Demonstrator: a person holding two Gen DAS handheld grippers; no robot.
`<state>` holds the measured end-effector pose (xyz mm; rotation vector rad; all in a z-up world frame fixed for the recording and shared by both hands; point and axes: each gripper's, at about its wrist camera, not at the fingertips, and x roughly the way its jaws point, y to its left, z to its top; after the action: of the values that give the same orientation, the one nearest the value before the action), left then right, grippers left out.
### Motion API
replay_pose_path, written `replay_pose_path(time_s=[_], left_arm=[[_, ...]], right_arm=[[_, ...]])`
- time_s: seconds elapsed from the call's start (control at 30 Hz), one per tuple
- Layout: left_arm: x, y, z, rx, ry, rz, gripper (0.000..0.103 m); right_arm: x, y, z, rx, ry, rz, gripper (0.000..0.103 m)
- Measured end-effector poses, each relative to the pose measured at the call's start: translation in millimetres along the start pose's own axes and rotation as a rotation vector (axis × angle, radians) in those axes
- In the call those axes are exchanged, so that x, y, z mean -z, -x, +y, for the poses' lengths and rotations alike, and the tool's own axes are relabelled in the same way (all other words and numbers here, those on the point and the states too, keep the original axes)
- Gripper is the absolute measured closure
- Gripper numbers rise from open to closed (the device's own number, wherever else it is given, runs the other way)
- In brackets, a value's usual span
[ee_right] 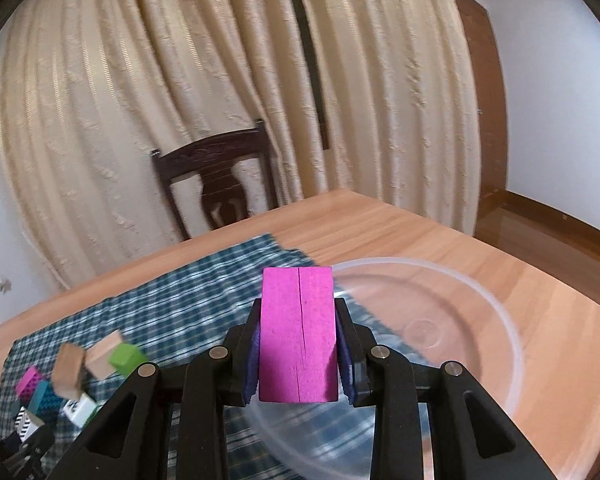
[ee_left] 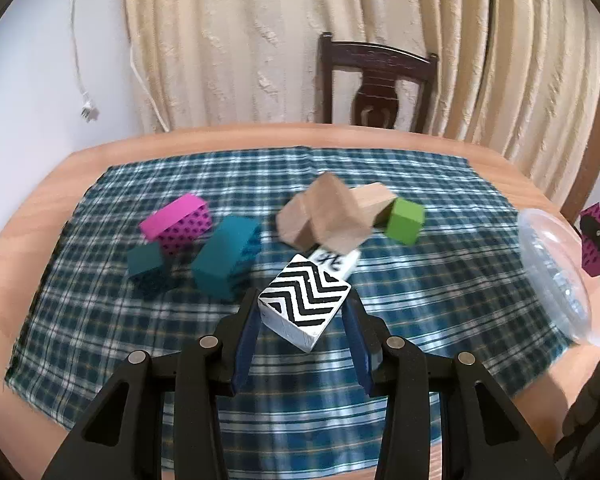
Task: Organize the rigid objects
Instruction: 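Carry both blocks to the clear bowl while the right tool releases the magenta block inside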
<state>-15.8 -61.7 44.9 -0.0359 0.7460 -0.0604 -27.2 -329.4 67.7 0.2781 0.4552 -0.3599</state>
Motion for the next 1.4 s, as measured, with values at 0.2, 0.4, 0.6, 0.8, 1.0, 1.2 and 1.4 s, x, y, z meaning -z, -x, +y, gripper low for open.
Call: replay_pose_path(time_s=[0.2,0.4,0.6,0.8,1.0,1.2,1.4], left_arm=[[-11.4,8.2,-27.8,0.032,-0.058,-0.025,0.061],[-20.7,11.5,-57.3,0.081,-0.113,-0.028,0.061],[-29.5,10.4,-89.0,0.122,-0.174,-0.025,0.061],[-38.6,9.1,-122.6,0.159,-0.226,-0.037,0.061],[-43.4,1.9,-151.1,0.209,-0.259,-0.021,0.061],[-46.1,-2.2,-174.6,0.254,-0.278,-0.013,0.061],[-43.6,-9.0,-194.4,0.309,-0.298,0.022,0.061]], right_arm=[[-1.1,-9.8,-19.1,0.039,-0.038,0.042,0.07],[-5.1,-15.3,-41.0,0.098,-0.055,0.045,0.07],[-9.2,-25.9,-66.4,0.127,-0.085,0.072,0.07],[-10.3,-26.3,-80.8,0.132,-0.12,0.078,0.069],[-10.2,-19.6,-91.0,0.146,-0.185,0.05,0.038],[-11.5,-10.6,-91.7,0.185,-0.192,-0.001,0.038],[-12.4,-11.7,-100.7,0.212,-0.229,-0.003,0.036]])
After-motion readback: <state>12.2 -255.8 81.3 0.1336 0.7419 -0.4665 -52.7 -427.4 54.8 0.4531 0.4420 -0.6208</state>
